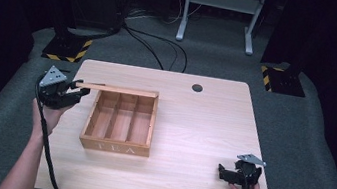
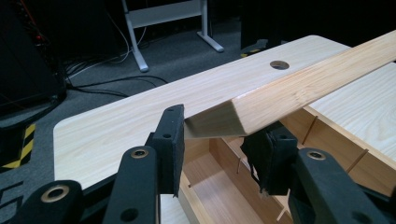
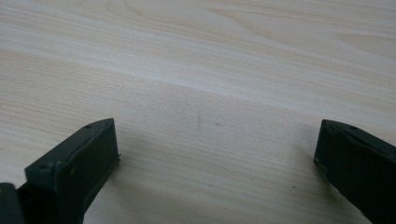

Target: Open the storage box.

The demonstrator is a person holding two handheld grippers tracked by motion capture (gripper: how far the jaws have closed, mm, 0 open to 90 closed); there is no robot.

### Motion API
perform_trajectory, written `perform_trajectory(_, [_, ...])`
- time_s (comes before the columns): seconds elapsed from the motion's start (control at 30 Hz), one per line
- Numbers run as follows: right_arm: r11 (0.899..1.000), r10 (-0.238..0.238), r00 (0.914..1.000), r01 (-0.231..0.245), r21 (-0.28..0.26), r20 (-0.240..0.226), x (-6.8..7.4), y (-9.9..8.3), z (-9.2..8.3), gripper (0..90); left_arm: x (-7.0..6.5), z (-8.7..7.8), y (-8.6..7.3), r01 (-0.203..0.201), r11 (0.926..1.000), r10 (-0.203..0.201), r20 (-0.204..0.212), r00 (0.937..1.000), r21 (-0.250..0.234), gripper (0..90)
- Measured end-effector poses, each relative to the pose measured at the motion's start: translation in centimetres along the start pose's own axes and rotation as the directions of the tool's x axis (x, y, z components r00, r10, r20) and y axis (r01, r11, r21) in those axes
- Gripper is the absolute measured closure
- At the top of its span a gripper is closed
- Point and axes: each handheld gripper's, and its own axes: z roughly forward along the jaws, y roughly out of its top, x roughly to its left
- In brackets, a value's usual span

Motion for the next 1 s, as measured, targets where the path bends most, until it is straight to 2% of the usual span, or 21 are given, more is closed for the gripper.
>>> perform_trajectory(0.13, [1.0,0.005,1.0,-0.005,-0.002,0.002,0.04,0.01,0.02,0.0,0.03,0.01,0.03,-0.001,1.0,0.001,0.001,1.0,0.0,58.4])
perform_trajectory(0.17, [1.0,-0.009,1.0,0.009,0.003,-0.003,-0.06,-0.02,-0.02,0.0,0.03,0.01,0.04,-0.001,1.0,0.001,0.001,1.0,0.001,58.4])
perform_trajectory(0.2, [1.0,0.004,1.0,-0.004,-0.002,-0.002,0.02,0.0,0.0,0.0,0.04,0.01,0.04,-0.002,1.0,0.002,0.001,1.0,0.001,58.4])
perform_trajectory(0.23, [1.0,-0.007,1.0,0.007,0.002,-0.002,-0.05,-0.01,-0.02,0.0,0.04,0.0,0.05,-0.003,1.0,0.003,0.002,1.0,0.002,58.4])
perform_trajectory(0.33, [1.0,0.005,1.0,-0.005,-0.002,0.001,0.03,0.01,0.02,0.0,0.05,0.02,0.05,-0.004,1.0,0.004,0.002,1.0,0.0,58.4])
perform_trajectory(0.37, [1.0,-0.007,1.0,0.007,0.002,-0.003,-0.06,-0.01,-0.03,0.0,0.05,0.03,0.06,-0.004,1.0,0.004,0.002,1.0,0.0,58.4])
perform_trajectory(0.6, [1.0,0.005,1.0,-0.005,-0.002,0.001,0.03,0.01,0.02,0.0,0.08,0.05,0.11,-0.006,1.0,0.006,0.002,1.0,-0.001,58.4])
perform_trajectory(0.67, [1.0,-0.007,1.0,0.007,0.002,-0.002,-0.04,-0.01,-0.02,0.0,0.09,0.05,0.13,-0.007,1.0,0.007,0.003,1.0,0.0,58.4])
perform_trajectory(0.7, [1.0,0.005,1.0,-0.005,-0.002,0.001,0.03,0.01,0.02,0.0,0.1,0.06,0.15,-0.006,1.0,0.006,0.003,1.0,0.0,58.4])
perform_trajectory(1.0, [1.0,0.005,1.0,-0.005,-0.002,0.002,0.04,0.01,0.02,0.0,0.14,0.04,0.17,-0.006,1.0,0.006,0.007,1.0,0.002,58.4])
